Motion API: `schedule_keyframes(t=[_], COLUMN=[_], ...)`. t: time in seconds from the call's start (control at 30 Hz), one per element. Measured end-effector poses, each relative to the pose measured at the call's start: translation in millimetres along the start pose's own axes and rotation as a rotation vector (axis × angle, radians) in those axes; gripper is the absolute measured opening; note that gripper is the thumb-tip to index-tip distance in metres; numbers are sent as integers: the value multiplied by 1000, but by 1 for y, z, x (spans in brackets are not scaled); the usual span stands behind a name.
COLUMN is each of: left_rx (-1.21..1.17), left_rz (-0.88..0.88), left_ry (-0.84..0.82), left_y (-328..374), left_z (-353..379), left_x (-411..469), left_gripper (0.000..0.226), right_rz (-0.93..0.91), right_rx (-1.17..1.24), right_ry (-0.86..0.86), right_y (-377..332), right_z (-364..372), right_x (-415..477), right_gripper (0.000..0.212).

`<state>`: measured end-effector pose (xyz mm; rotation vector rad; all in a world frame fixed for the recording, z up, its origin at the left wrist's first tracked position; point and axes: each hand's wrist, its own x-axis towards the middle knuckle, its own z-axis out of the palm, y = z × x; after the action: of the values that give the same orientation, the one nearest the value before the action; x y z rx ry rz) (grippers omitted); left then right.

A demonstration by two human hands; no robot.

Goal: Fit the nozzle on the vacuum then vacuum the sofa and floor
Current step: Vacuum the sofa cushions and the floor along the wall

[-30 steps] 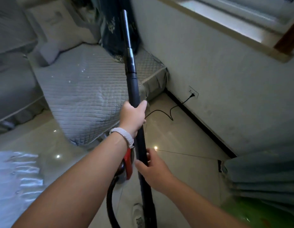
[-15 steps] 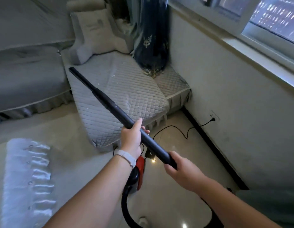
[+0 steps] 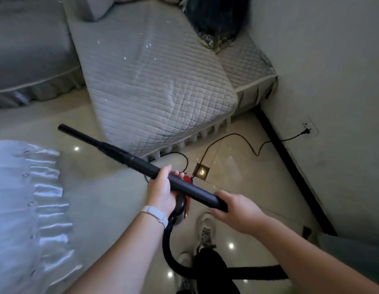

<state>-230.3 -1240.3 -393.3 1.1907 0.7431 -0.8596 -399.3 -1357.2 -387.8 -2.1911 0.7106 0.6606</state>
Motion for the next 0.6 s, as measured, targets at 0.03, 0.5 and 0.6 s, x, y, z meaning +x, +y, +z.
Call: schedule_keyframes(t=[0.03, 0.5, 0.6], left_rx=[-18, -117, -101], left_rz=[-4, -36, -43], left_ry=[38, 402, 397], left_y=[-1, -32, -39], left_z=[-5, -71, -95], left_x=[14, 204, 252], left_gripper=[13, 14, 14], right_rz=[-8, 111, 131], right_rx=[-16, 73, 67], right_ry=[-27, -132, -170], right_y=[3, 31, 35], right_z=[3, 75, 109], right_x=[18, 241, 292], right_gripper=[29, 27, 25])
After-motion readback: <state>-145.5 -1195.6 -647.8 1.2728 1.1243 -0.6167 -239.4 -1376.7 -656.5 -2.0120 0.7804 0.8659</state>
